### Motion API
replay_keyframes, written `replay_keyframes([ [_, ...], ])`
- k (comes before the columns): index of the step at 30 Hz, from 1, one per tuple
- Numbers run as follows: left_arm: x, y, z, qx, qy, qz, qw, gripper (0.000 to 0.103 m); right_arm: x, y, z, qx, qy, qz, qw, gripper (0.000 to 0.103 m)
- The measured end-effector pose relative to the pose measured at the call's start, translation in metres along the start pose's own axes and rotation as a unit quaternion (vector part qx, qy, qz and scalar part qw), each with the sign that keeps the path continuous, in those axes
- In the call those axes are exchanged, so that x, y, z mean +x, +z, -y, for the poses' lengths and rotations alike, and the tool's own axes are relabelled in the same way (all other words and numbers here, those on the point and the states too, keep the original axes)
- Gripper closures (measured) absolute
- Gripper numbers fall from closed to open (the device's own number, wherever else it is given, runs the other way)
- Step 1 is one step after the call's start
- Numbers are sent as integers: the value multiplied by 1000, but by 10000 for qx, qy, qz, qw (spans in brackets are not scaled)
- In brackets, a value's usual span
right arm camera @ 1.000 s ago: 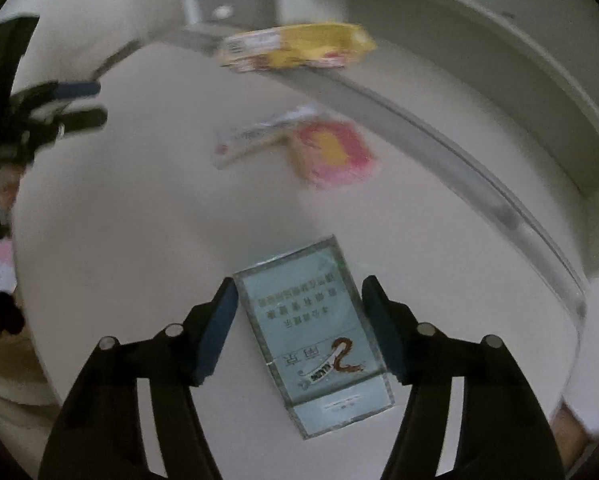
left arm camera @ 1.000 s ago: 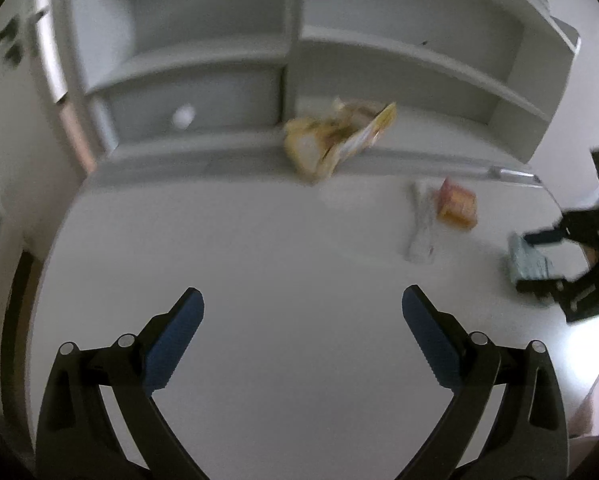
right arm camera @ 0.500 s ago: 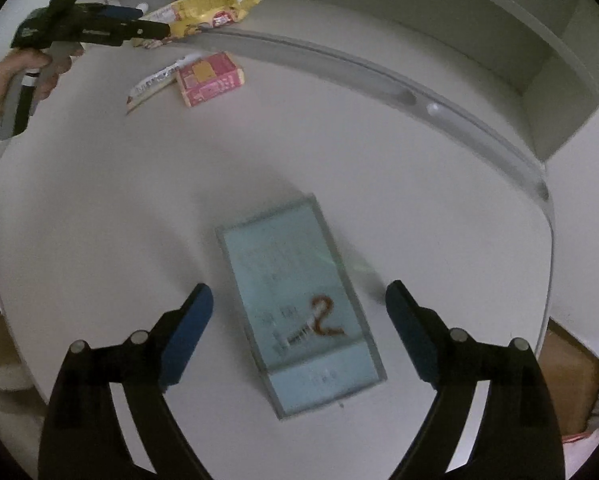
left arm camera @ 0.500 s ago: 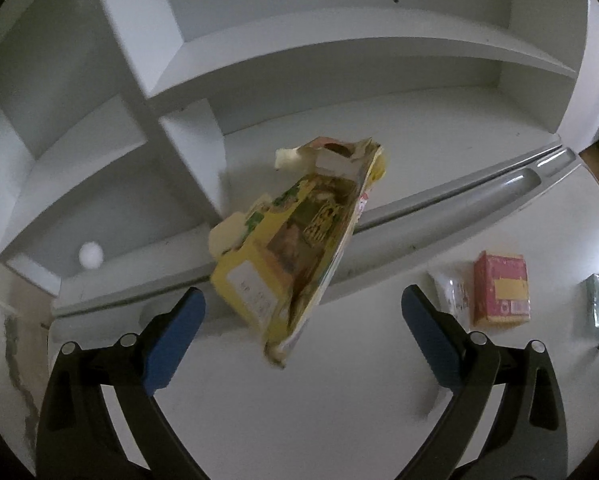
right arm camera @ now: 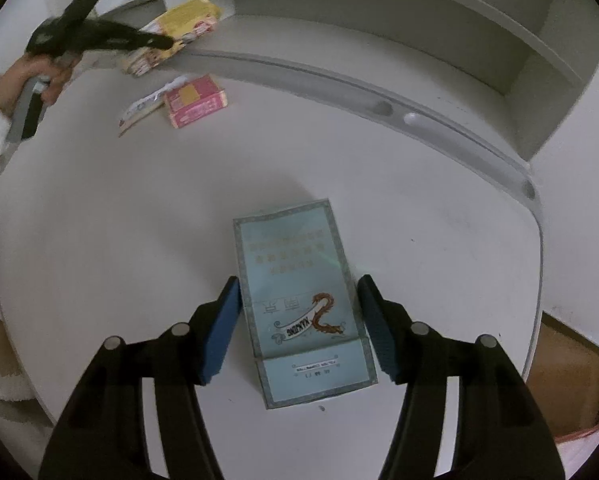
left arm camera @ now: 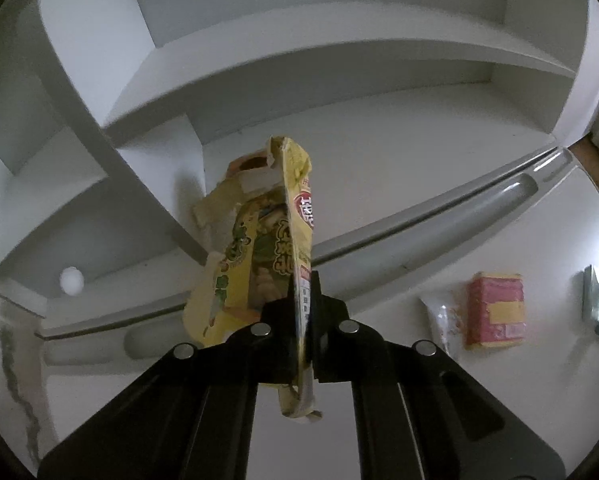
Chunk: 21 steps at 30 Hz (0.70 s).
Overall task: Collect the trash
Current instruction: 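Lift the snack bag with the left gripper while the right lifts the card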
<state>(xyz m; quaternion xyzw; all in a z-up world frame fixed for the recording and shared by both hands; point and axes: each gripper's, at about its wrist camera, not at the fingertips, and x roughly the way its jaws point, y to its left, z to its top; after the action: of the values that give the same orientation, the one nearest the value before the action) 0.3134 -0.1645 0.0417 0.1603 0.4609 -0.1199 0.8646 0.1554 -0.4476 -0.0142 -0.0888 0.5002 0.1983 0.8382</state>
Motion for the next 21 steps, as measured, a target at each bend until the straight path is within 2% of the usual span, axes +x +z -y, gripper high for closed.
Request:
replay_keyframes([
  [7,-35,-13,14,46,-118,259,9996,100,-11,-25,9,452,-57,280,9986,44],
  [11,-66,-18,48,-102,-415,705,9966,100,-34,-49,15,692,-82,574,9959,44],
  [14,-87,-29,98,31,-855,956,9917,100,-53,-77,20,920,-230,689,9931,45],
  [17,-108,-45,162,420,-1334,1019,9849,100,-78,-116,31,1266,-484,781,9877,45],
  [21,-139,-75,249,983,-1926,1060,9706,100,-113,-189,55,1986,-804,887,9728,44],
])
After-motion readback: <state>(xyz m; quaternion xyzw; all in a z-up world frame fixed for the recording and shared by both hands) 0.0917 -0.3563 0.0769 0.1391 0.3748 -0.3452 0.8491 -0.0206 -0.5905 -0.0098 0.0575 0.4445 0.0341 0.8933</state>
